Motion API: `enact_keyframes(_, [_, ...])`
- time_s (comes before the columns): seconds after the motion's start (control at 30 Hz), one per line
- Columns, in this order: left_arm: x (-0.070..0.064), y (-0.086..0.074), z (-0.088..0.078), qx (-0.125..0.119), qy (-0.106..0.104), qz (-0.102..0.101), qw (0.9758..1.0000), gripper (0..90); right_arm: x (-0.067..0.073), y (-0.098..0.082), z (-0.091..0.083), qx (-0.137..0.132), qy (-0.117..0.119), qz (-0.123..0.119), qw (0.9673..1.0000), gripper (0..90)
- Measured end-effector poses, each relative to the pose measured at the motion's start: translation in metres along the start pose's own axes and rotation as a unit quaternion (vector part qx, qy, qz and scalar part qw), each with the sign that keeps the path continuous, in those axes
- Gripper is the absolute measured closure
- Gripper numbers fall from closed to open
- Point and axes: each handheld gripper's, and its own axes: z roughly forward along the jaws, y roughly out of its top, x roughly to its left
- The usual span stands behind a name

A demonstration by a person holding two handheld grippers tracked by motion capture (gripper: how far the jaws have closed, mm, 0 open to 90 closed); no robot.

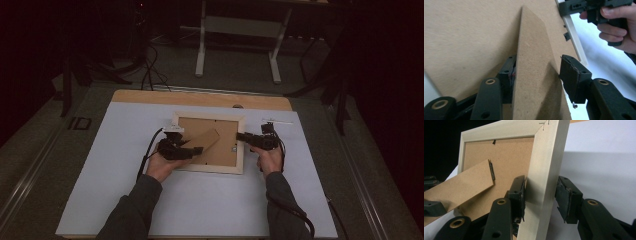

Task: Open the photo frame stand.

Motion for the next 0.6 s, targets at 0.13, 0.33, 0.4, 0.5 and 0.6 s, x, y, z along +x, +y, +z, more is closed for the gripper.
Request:
enact_keyframes(0.13, [-0.0002,0.0004,0.0002,0.003,-0.001,0.004,1.0000,54.4,-0.0016,-0.0016,-0.0001,-0.001,0.001,0.001,1.0000,60.0])
enact_keyframes(0.33, [0.0020,0.0017,-0.0028,0.009,-0.015,0.005,0.9998,58.3,-0.0001,-0.0015,-0.0012,-0.003,0.002,-0.002,1.0000,60.2])
enact_keyframes(0.4, [0.0022,0.0019,-0.0032,0.012,-0.016,0.007,0.9998,58.6,0.0006,-0.0010,-0.0015,-0.002,0.002,-0.004,1.0000,60.3])
enact_keyframes(0.5, [0.0031,0.0021,-0.0037,0.017,-0.019,0.007,0.9997,59.0,0.0011,-0.0009,-0.0019,-0.004,0.002,-0.006,1.0000,60.4])
enact_keyframes(0.6, [0.0035,0.0021,-0.0038,0.021,-0.020,0.007,0.9995,59.1,0.0021,-0.0007,-0.0025,-0.004,0.002,-0.008,1.0000,60.4])
